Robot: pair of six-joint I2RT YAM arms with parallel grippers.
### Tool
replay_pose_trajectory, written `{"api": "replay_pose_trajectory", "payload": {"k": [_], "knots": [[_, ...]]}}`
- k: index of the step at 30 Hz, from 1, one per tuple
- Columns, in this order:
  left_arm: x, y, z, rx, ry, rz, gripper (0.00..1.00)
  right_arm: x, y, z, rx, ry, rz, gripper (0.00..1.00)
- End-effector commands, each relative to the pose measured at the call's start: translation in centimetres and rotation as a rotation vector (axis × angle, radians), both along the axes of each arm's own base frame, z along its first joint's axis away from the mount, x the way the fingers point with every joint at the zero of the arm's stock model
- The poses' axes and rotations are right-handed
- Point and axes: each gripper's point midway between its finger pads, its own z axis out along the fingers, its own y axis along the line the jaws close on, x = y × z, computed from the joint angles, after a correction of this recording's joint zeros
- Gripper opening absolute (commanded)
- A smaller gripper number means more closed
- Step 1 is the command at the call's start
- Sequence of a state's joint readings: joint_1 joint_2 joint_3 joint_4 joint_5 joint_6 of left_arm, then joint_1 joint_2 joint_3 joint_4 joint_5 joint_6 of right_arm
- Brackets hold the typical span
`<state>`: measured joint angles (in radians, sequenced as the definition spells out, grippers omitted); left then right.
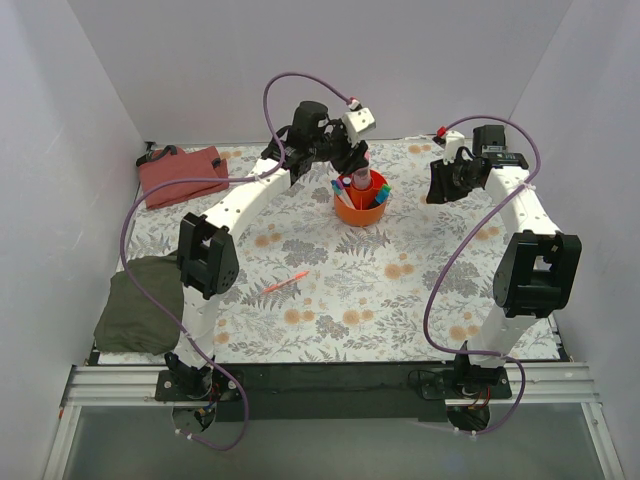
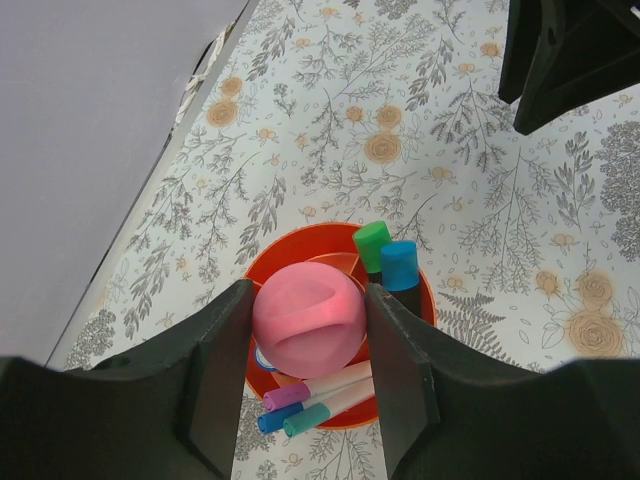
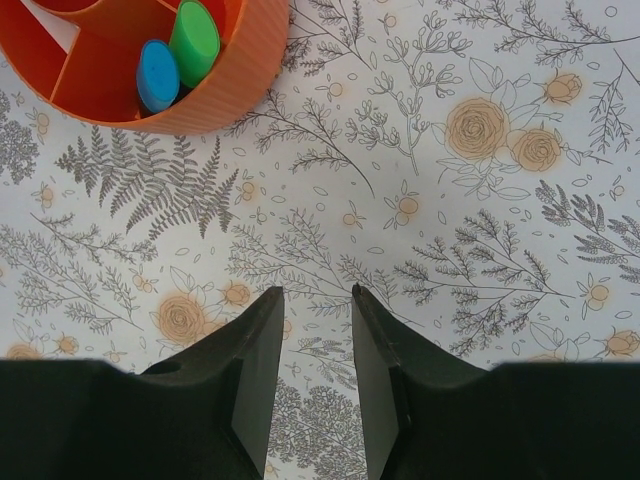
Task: Sort the stationery into containers
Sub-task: Place the stationery in the storage box.
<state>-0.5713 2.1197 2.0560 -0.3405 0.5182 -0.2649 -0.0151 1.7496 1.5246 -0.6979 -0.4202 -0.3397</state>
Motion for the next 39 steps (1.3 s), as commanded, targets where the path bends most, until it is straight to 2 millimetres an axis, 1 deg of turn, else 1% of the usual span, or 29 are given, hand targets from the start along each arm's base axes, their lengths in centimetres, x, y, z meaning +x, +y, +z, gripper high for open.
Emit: {"api": "replay_pose_trajectory", "payload": {"k": [1,5,7,8,10,15,16,18,20,24,25,27,30,32,33,34,35,36,37,38,39], "knots": [[0.1,0.2,1.3,-0.001,-0.061,-0.006,0.00,0.5,-0.3,1.2,0.012,-0.043,-0.013,0.42],[0.2,0.1,0.6,0.008,-0.058,-0.014,0.00,0.6,-0.3,1.1,0.015,-0.041,-0.014,0.42],[0.6,0.2,0.4,0.004,-0.063,0.005,0.00,0.6,-0.2,1.1,0.017,-0.041,-0.012,0.42],[0.6,0.2,0.5,0.003,-0.066,0.006,0.03,0.7,-0.2,1.1,0.016,-0.040,-0.013,0.42],[0.9,0.2,0.4,0.001,-0.073,0.014,0.15,0.7,-0.3,0.9,0.015,-0.035,-0.016,0.42],[1.0,0.1,-0.2,-0.001,-0.069,0.020,0.30,0.7,-0.4,1.0,0.017,-0.038,-0.017,0.42],[1.1,0.1,-0.1,-0.007,-0.075,0.023,0.32,0.7,-0.4,0.9,0.017,-0.038,-0.017,0.42],[1.1,0.1,-0.1,-0.011,-0.075,0.025,0.39,0.6,-0.4,0.9,0.020,-0.038,-0.017,0.42],[1.2,0.0,-0.1,-0.023,-0.077,0.030,0.41,0.6,-0.4,1.0,0.019,-0.041,-0.017,0.42],[1.1,-0.1,-0.6,-0.046,-0.066,0.035,0.50,0.4,-0.5,0.8,0.022,-0.039,-0.016,0.42],[1.1,-0.2,-0.5,-0.060,-0.075,0.034,0.50,0.4,-0.5,0.7,0.023,-0.038,-0.017,0.42],[0.9,-0.2,-1.4,-0.060,-0.061,0.035,0.50,0.4,-0.5,0.7,0.029,-0.036,-0.021,0.42],[0.7,-0.5,-1.7,-0.065,-0.060,0.033,0.51,0.3,-0.5,0.8,0.032,-0.038,-0.022,0.42],[0.7,-0.7,-1.2,-0.079,-0.075,0.037,0.55,0.1,-0.5,0.9,0.032,-0.037,-0.024,0.42],[0.7,-0.7,-0.2,-0.090,-0.090,0.044,0.56,0.1,-0.6,0.8,0.033,-0.037,-0.024,0.42],[1.1,-0.3,0.9,-0.102,-0.103,0.085,0.60,0.0,-0.6,0.8,0.033,-0.037,-0.024,0.42],[1.3,0.2,2.4,-0.119,-0.122,0.117,0.61,-0.1,-0.6,1.0,0.035,-0.042,-0.025,0.42],[1.3,1.0,4.6,-0.138,-0.156,0.159,0.64,-0.2,-0.6,1.0,0.039,-0.038,-0.022,0.42],[1.2,1.8,5.7,-0.138,-0.179,0.194,0.67,-0.4,-0.6,1.4,0.039,-0.052,-0.010,0.42],[1.4,3.1,6.4,-0.126,-0.195,0.259,0.68,-0.6,-0.4,1.6,0.042,-0.061,0.009,0.42],[0.9,4.0,5.4,-0.095,-0.177,0.281,0.69,-1.3,0.3,1.6,0.072,-0.064,0.052,0.42]]}}
